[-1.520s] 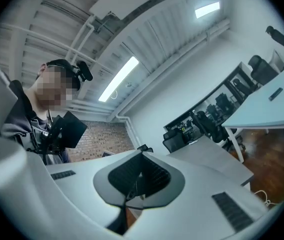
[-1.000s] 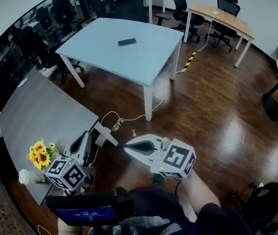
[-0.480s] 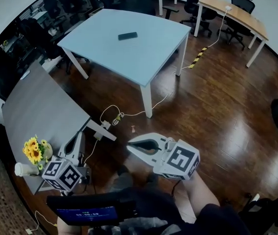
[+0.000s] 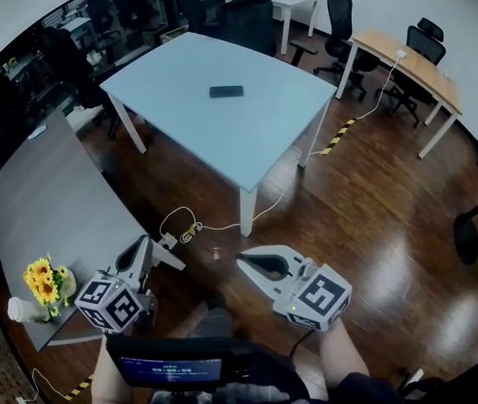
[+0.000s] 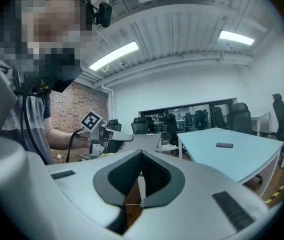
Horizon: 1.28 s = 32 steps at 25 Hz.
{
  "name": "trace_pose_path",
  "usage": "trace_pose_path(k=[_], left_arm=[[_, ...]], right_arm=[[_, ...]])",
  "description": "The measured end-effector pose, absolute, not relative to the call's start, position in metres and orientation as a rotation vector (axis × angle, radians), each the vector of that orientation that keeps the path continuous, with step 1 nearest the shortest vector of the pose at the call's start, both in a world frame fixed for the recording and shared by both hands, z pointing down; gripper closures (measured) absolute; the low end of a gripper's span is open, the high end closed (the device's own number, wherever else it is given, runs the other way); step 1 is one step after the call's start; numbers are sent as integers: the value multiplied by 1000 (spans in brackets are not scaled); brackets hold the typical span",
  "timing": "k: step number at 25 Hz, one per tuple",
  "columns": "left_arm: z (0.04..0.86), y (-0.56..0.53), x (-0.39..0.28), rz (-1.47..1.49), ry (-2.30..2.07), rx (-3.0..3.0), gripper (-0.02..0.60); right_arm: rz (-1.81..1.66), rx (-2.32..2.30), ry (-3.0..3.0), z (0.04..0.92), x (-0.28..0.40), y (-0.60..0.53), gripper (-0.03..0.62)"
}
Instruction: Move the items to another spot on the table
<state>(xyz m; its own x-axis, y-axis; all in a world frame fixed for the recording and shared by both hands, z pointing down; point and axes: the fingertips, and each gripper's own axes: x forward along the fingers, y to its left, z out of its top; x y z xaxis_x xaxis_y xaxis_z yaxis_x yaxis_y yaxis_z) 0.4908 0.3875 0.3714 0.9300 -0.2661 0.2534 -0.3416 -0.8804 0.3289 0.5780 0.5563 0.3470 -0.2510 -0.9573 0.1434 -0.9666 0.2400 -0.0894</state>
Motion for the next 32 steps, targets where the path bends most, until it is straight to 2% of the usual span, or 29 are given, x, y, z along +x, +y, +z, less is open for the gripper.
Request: trace_pose_path(k=[7,15,22,32], left_arm=[[391,307,528,222,-392,2605,575],[363,233,546,159,-484,2638,575],[364,193,544,169,-674,2645,575],[360,152,590,170,-1068,2576,575]], right_arm=[[273,1840,-2333,356,611,473,612],[226,1755,-2387,332,633,384,612],[259,1595,-2496,351,651,331,612],[239,1331,-2766,344,703,264,614]])
